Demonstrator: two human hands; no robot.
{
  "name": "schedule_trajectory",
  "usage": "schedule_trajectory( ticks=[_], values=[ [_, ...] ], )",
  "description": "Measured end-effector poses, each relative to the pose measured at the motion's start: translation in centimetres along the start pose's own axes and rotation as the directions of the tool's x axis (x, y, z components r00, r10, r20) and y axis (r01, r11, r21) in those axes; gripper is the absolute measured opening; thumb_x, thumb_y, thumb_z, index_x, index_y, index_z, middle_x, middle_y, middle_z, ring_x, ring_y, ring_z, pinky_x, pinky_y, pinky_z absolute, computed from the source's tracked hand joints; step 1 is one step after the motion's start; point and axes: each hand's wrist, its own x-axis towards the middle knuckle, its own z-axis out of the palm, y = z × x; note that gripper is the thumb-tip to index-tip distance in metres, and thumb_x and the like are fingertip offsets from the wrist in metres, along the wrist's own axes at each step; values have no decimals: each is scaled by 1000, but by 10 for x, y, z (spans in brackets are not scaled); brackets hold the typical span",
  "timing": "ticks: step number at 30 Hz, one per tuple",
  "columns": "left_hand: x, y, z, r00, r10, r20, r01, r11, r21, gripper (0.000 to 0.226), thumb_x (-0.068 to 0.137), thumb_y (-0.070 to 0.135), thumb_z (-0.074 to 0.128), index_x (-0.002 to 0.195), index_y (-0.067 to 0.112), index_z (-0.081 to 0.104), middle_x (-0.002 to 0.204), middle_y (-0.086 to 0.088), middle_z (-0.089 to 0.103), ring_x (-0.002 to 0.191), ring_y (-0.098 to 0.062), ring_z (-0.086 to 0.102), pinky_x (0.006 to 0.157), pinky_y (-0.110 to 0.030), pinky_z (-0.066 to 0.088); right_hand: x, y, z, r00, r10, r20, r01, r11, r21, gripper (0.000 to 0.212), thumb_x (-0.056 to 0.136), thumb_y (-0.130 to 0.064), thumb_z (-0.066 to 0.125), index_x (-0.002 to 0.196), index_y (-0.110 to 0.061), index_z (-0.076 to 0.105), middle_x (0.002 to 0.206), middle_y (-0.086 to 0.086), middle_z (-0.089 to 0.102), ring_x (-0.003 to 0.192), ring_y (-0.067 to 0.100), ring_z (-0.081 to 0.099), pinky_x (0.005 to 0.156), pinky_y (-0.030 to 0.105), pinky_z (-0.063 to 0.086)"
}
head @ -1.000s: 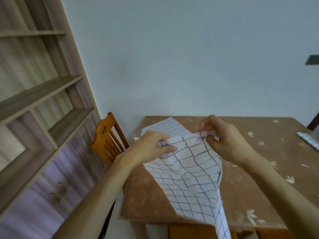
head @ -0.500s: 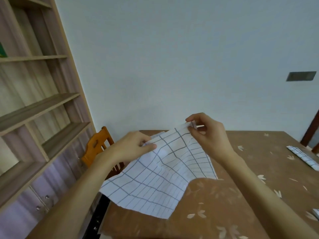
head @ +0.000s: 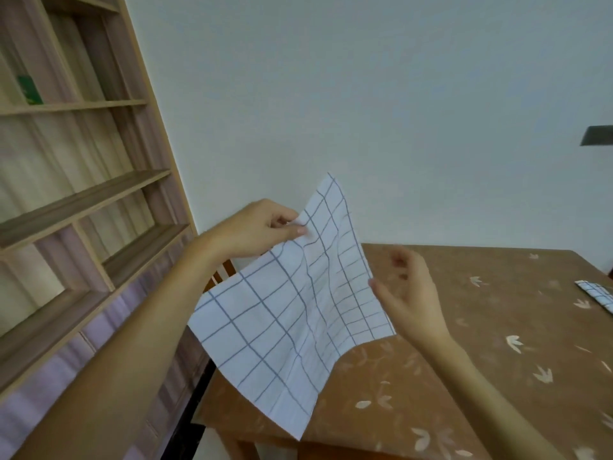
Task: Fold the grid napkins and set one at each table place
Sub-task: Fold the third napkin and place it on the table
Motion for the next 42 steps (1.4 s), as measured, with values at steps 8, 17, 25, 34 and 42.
schedule_trajectory(
  ticks=[8,17,25,34,42],
  values=[
    [-34,29,-47,993,59,107,-54,998,-45,22,99,22,63,117,19,75,101,-14,77,87,-9,66,76,-25,49,-101,126,109,471,610,637,-867,452,209,135,52,-79,79,157,-19,21,161,5,31,143,28,39,111,49,42],
    [-87,2,-83,992,-130,8,130,981,-146,24,94,18,65,115,18,76,95,-1,80,88,-18,65,77,-32,48,-71,100,149,626,452,635,-780,369,506,49,85,-33,75,122,-4,64,110,9,76,98,26,74,73,33,61],
    [-121,-66,-72,903,-402,-151,379,911,-163,32,93,-3,66,118,16,72,109,-18,77,65,-16,68,54,-26,52,-51,108,136,703,500,506,-707,409,577,29,86,-9,74,112,3,68,103,21,74,81,28,76,62,34,60],
    [-121,-80,-67,877,-408,-255,346,903,-254,18,90,-10,65,106,-7,71,88,0,77,81,-7,75,60,-12,55,-36,124,88,757,546,360,-624,440,645,17,81,-4,74,97,-6,71,104,4,74,100,26,68,64,23,60],
    [-106,-77,-64,864,-391,-316,342,918,-201,43,95,-11,57,72,21,75,82,-11,72,74,-21,62,60,-23,48,-41,139,40,872,340,353,-479,744,466,33,76,-29,85,69,0,72,87,-7,75,82,10,68,67,13,53]
  ],
)
